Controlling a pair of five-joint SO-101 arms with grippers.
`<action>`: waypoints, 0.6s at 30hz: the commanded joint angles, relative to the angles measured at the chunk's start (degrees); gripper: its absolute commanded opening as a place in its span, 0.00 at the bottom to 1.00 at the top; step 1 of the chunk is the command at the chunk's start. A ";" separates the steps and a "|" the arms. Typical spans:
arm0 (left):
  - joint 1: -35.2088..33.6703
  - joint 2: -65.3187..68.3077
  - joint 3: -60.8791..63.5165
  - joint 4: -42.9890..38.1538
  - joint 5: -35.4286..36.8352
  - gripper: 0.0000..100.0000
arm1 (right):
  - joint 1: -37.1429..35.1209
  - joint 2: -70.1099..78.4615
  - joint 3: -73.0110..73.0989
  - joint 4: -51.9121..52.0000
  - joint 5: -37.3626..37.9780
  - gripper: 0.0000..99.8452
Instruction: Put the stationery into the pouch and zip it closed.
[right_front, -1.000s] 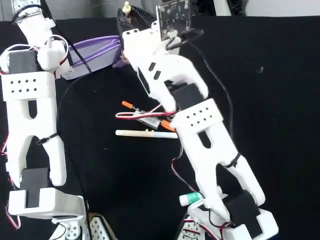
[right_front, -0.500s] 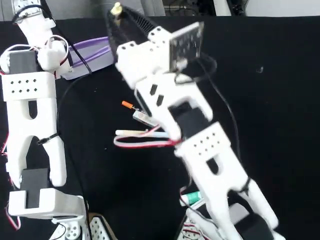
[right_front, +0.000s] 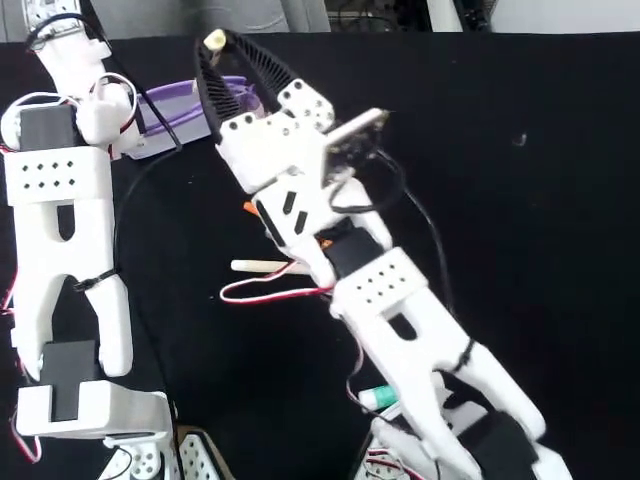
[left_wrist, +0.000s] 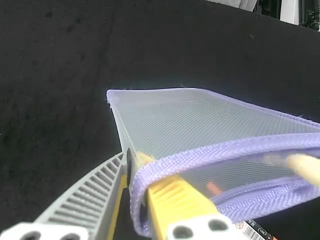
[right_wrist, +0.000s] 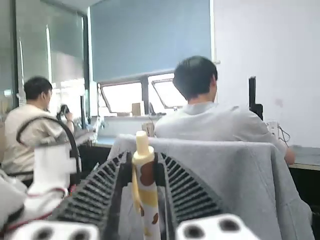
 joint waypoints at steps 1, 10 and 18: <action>0.40 -0.53 0.13 -0.79 0.35 0.03 | -1.58 2.77 -0.40 -1.32 2.37 0.01; 0.31 -0.53 0.04 -0.88 0.44 0.03 | -1.76 6.99 0.84 -0.79 2.73 0.13; 0.31 -0.09 0.13 -0.97 0.53 0.03 | -1.85 6.90 0.04 1.93 2.73 0.35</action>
